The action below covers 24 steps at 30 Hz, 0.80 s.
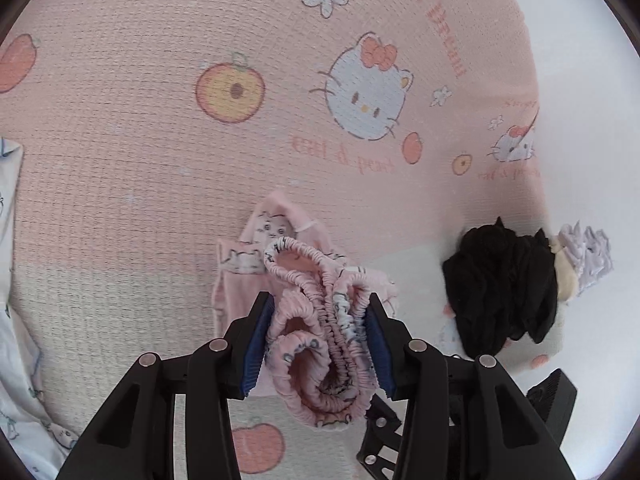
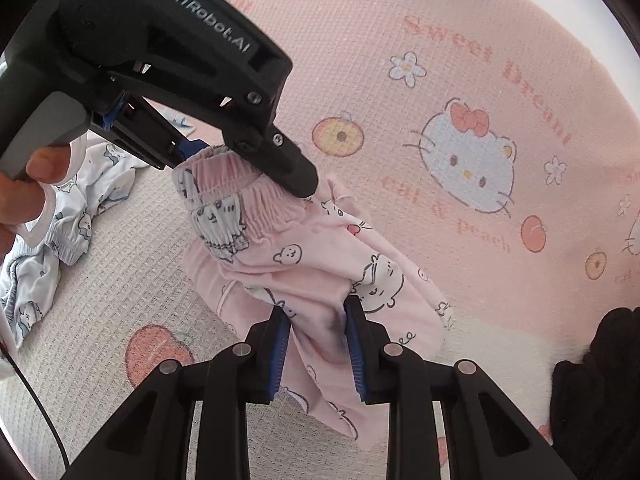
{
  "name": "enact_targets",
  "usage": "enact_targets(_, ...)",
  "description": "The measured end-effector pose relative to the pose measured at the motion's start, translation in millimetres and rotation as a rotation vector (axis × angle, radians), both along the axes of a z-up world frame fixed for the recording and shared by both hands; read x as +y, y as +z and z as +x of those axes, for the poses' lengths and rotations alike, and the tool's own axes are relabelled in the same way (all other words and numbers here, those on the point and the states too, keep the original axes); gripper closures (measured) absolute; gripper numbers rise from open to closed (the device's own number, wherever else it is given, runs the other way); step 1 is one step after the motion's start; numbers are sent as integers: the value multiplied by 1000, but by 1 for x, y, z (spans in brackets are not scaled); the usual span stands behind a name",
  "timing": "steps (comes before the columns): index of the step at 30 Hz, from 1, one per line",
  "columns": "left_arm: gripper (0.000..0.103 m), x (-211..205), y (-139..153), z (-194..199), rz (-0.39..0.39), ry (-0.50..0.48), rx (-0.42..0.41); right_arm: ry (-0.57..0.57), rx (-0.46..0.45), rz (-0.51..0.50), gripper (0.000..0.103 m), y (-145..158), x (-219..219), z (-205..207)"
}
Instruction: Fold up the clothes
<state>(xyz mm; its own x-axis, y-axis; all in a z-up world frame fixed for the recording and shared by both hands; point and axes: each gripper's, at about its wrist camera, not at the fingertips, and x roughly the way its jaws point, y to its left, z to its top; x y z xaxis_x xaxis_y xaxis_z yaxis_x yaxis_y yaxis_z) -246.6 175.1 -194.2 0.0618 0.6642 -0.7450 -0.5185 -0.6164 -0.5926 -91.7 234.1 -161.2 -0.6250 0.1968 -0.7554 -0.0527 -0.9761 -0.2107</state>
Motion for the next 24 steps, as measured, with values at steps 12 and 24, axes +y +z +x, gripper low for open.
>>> enact_targets(12, 61, -2, -22, -5, -143, 26, 91, -27, -58, -67, 66, -3, 9, 7)
enact_targets(24, 59, -24, 10, -7, 5, 137, 23, -172, -111, -149, 38, 9, 47, 27)
